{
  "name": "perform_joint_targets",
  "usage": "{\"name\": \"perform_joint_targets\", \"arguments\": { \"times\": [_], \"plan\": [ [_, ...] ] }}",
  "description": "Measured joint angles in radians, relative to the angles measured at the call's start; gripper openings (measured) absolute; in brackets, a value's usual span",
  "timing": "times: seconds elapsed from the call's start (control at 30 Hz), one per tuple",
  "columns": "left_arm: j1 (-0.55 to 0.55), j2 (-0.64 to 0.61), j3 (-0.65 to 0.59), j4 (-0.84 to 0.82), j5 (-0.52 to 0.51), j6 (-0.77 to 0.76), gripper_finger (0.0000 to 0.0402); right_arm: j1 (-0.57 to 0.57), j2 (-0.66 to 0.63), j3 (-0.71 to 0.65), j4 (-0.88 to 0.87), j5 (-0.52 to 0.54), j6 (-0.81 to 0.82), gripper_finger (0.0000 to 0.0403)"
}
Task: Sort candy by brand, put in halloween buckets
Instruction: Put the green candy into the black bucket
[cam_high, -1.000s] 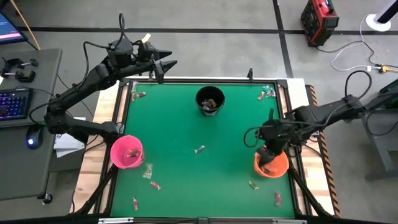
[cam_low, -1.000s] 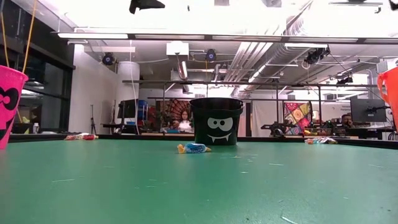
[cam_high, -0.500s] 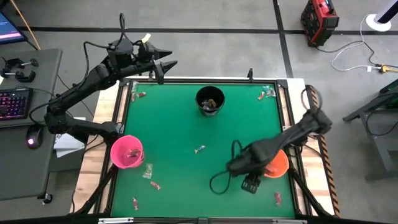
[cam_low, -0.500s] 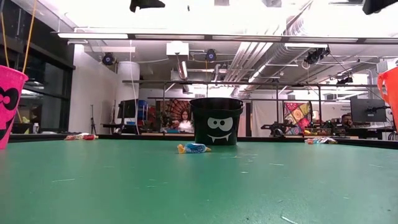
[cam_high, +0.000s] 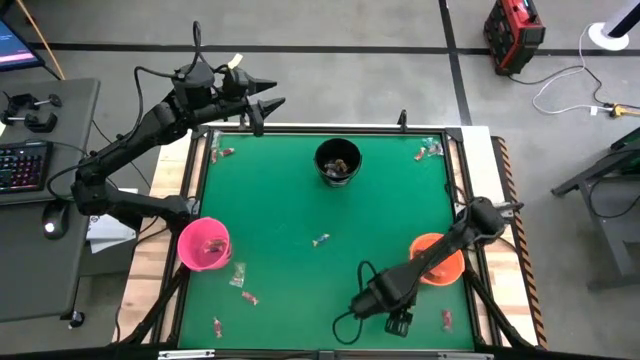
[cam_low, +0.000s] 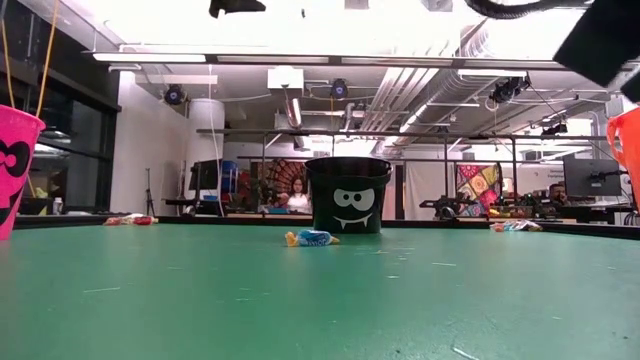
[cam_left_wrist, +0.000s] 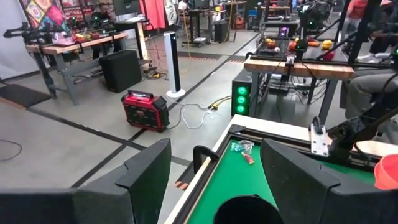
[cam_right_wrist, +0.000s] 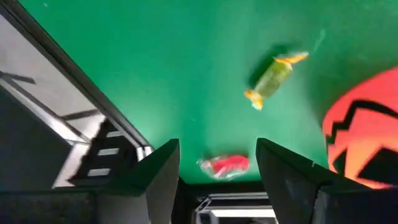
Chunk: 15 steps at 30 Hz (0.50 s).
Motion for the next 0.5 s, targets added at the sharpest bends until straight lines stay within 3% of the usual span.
{"name": "perform_joint_targets", "arguments": {
  "times": [0.1, 0.33, 0.5],
  "plan": [
    [0.0, 0.0, 0.0, 0.0, 0.0, 0.001, 0.0236, 0.0, 0.012, 0.0, -0.005, 0.052, -0.096, 0.0203],
    [0.0, 0.0, 0.0, 0.0, 0.0, 0.003, 0.0236, 0.014, 0.012, -0.007, 0.026, 0.286, -0.452, 0.0203],
    [0.0, 0.0, 0.0, 0.0, 0.0, 0.0, 0.0236, 0.014, 0.012, -0.078, 0.073, 0.253, -0.441, 0.0203]
  ]
}}
